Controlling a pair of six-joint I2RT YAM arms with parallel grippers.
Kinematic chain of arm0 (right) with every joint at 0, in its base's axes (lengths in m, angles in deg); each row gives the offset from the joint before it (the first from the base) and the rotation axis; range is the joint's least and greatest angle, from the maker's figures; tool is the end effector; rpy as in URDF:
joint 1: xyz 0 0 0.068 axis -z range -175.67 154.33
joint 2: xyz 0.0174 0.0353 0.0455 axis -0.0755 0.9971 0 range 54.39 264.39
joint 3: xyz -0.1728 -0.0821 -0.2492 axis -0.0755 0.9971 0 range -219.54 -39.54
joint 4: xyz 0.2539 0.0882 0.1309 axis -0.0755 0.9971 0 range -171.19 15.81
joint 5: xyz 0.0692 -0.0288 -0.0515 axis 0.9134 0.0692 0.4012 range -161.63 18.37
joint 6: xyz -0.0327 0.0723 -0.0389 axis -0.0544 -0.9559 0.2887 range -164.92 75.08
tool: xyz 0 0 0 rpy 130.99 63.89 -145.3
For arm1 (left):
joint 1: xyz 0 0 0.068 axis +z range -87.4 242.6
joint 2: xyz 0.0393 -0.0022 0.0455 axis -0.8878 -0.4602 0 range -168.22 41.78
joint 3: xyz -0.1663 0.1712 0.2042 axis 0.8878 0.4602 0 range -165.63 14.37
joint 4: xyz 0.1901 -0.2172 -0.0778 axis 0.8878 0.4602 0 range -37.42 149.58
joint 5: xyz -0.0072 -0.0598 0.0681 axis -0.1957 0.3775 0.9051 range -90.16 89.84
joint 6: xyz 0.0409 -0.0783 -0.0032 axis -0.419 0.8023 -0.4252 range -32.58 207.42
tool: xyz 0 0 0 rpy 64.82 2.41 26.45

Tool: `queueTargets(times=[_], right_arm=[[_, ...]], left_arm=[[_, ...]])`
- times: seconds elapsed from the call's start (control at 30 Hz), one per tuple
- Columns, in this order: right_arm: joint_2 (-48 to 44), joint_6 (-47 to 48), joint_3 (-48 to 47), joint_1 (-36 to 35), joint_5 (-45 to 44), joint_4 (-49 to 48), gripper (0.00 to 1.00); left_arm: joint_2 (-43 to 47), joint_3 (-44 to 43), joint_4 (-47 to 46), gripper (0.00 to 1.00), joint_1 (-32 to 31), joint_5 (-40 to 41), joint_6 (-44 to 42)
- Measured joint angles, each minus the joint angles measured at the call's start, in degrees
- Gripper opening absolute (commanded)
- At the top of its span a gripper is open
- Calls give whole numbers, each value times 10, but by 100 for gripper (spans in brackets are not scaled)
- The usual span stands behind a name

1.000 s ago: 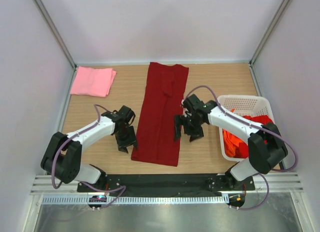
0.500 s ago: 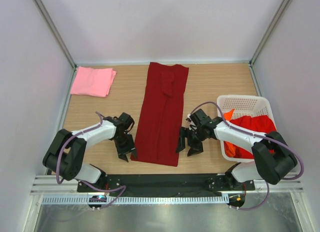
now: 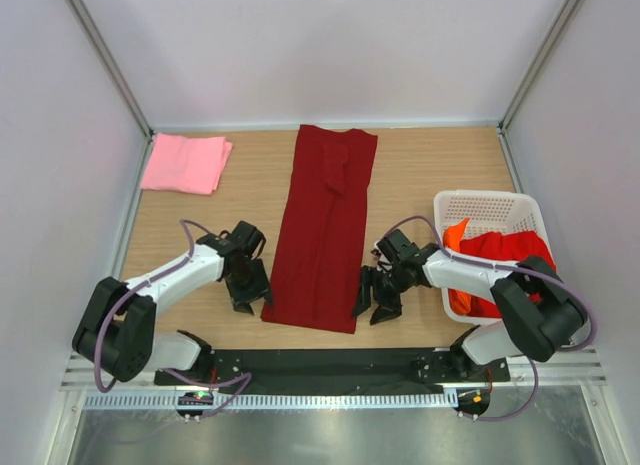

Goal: Fold and stack the t-shirts
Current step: Fold the tshirt

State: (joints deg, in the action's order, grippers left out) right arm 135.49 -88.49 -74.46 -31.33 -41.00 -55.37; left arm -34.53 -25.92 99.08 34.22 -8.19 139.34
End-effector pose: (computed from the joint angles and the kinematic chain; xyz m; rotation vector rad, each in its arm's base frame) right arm 0.1854 0.1822 0.1178 -0.0745 -2.9027 -0.9046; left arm 0.1996 -0.1203 0.1418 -0.6222 3.0554 -0.2988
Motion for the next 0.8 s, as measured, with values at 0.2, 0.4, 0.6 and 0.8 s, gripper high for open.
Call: queueTargets(times=[0.2, 0.4, 0.6, 0.8], right_arm=[[15, -26, 10, -5, 7, -23, 61], [31, -66, 21, -7, 31, -67, 59], [53, -84, 21, -10, 51, -91, 55], [64, -91, 20, -12, 42, -93, 32]], left_arm=[[-29, 9, -31, 51, 0, -14, 7], [-50, 15, -38, 47, 1, -32, 17], [-75, 5, -34, 36, 1, -52, 17], [-87, 3, -35, 8, 0, -64, 17]])
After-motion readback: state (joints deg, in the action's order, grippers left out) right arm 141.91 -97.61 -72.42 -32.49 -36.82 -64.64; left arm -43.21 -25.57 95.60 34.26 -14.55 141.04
